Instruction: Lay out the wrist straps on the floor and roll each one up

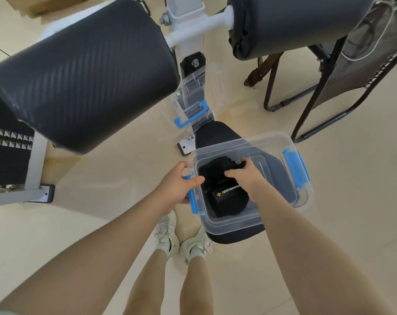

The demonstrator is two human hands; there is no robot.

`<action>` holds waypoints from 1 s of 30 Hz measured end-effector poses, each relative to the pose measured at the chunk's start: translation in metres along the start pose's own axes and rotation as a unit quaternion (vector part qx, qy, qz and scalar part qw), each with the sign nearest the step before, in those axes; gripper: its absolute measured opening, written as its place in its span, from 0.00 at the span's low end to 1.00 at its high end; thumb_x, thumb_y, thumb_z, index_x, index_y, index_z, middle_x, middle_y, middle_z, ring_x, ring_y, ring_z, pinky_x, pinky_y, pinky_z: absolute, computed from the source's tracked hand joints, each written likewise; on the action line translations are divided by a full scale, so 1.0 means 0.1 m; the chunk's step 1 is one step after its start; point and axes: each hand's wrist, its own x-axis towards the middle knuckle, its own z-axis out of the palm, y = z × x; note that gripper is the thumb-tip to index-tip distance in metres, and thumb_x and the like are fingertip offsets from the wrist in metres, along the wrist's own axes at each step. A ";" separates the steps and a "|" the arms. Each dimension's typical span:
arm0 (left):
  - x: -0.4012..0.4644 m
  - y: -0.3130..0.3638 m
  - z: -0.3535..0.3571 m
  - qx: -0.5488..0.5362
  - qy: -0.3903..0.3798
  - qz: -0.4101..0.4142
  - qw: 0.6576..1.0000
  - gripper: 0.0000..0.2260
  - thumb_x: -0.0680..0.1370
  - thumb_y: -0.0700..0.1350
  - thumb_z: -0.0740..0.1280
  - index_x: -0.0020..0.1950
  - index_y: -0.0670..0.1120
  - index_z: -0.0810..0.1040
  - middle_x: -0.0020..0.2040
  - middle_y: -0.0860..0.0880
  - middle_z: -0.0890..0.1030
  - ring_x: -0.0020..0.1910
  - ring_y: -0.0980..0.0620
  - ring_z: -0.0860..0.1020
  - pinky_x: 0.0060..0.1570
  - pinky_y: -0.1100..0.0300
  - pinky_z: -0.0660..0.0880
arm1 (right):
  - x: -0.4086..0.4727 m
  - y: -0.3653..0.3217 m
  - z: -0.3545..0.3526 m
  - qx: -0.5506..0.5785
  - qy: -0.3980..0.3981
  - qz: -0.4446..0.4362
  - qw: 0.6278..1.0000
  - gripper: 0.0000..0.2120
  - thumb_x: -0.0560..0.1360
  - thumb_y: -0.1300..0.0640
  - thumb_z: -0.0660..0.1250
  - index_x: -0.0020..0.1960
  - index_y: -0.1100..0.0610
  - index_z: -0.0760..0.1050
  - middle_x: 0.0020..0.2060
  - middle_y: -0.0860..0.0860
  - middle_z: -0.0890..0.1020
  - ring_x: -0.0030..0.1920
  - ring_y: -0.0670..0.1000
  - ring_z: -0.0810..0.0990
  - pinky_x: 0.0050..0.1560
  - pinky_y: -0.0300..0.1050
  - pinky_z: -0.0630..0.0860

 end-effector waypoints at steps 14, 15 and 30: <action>-0.02 0.06 0.06 0.015 0.040 -0.013 0.999 0.09 0.77 0.46 0.67 0.51 0.53 0.68 0.52 0.43 0.77 0.42 0.47 0.82 0.34 0.61 0.79 | -0.03 0.05 0.19 -0.060 0.051 0.059 0.995 0.27 0.79 0.48 0.61 0.73 0.54 0.56 0.63 0.59 0.72 0.52 0.57 0.74 0.46 0.51 0.72; -0.03 0.06 0.06 0.013 0.044 -0.015 0.999 0.09 0.77 0.45 0.67 0.52 0.53 0.68 0.52 0.43 0.77 0.42 0.47 0.82 0.33 0.61 0.79 | -0.07 0.08 0.22 -0.083 0.073 0.053 0.992 0.26 0.79 0.47 0.60 0.72 0.54 0.57 0.62 0.58 0.72 0.53 0.58 0.74 0.46 0.51 0.72; -1.61 -0.28 -0.80 0.216 0.221 0.144 0.940 0.16 0.80 0.43 0.61 0.68 0.44 0.70 0.61 0.45 0.77 0.54 0.46 0.78 0.52 0.59 0.71 | -1.81 -0.21 0.65 -0.420 0.013 -0.364 0.831 0.20 0.80 0.52 0.58 0.70 0.58 0.63 0.66 0.55 0.70 0.67 0.55 0.67 0.65 0.50 0.66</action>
